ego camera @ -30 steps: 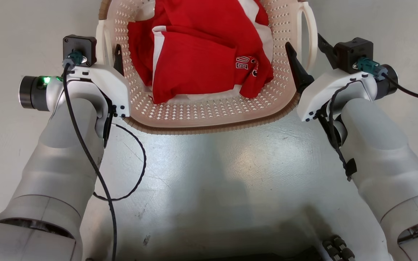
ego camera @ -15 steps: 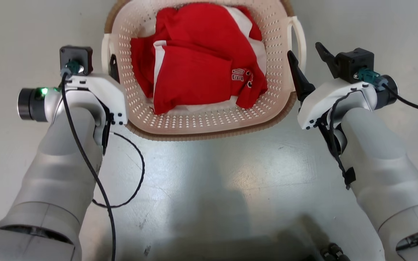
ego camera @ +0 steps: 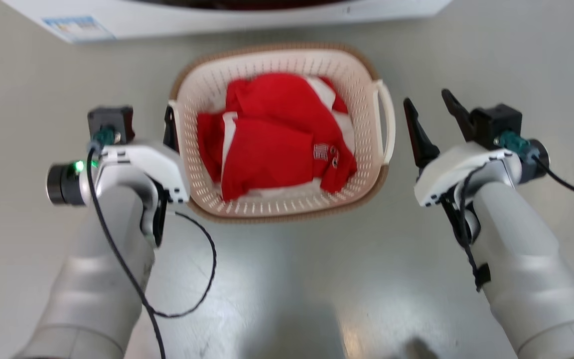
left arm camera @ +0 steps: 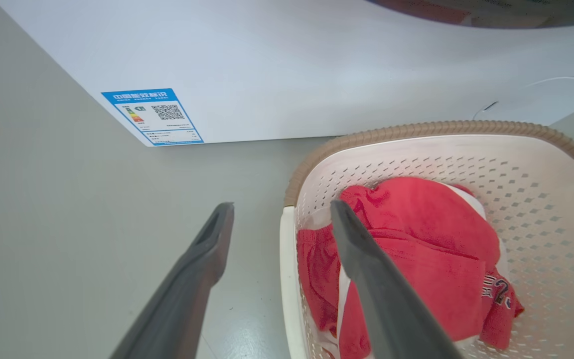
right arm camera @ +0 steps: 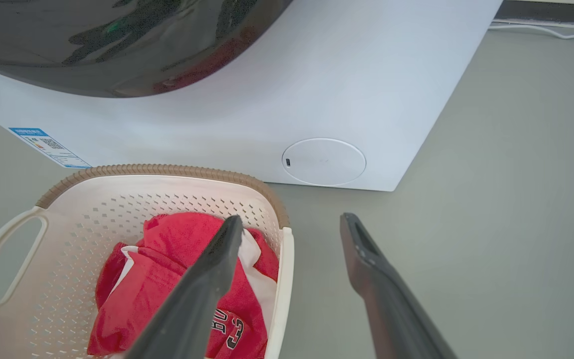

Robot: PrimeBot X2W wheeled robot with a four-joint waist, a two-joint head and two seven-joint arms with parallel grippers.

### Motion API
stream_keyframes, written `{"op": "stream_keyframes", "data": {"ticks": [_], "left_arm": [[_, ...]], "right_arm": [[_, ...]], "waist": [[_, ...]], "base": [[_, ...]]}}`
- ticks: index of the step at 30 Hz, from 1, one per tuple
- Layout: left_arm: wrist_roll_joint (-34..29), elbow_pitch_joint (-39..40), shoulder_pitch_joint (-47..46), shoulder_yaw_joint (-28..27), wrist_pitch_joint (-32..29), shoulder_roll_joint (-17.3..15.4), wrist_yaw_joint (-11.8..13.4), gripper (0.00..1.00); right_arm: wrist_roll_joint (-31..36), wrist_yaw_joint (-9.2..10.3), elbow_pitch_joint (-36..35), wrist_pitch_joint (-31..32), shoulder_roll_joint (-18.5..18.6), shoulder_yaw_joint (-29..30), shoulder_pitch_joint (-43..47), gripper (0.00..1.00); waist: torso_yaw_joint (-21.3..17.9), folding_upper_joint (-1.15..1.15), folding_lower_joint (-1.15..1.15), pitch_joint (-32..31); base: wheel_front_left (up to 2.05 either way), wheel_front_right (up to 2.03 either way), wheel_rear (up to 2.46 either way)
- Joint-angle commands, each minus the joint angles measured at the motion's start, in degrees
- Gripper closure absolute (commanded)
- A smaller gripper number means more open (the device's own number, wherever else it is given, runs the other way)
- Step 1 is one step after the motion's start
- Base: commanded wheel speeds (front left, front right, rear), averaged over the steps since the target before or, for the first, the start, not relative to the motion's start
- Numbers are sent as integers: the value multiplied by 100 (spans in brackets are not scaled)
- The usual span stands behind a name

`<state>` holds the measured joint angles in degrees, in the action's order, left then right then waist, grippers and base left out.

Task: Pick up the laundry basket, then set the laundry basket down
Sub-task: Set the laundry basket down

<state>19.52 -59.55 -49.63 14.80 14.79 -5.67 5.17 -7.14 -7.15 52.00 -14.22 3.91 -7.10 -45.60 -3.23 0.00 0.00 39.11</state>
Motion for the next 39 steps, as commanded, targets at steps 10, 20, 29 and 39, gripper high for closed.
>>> {"op": "stream_keyframes", "data": {"ticks": [10,20,29,39], "left_arm": [[-44,1412,1563,-749,20,-122,-327,0],[-312,2863,3215,-1480,20,-69,-688,0],[-425,3706,4209,-1899,20,98,-870,0],[-479,4308,5246,-2294,20,207,-946,0]], "right_arm": [[432,-34,-1024,-78,48,453,1135,0],[299,-34,-2094,-78,277,471,2318,0],[58,-34,-2775,-78,414,599,3362,0],[63,-34,-3258,-78,429,801,4281,0]], "waist": [[-18,0,0,-1777],[-129,0,0,-2807],[-74,0,0,-3369],[-55,0,0,-3834]], "base": [[0,0,0],[0,0,0],[0,0,0],[0,0,0]]}}
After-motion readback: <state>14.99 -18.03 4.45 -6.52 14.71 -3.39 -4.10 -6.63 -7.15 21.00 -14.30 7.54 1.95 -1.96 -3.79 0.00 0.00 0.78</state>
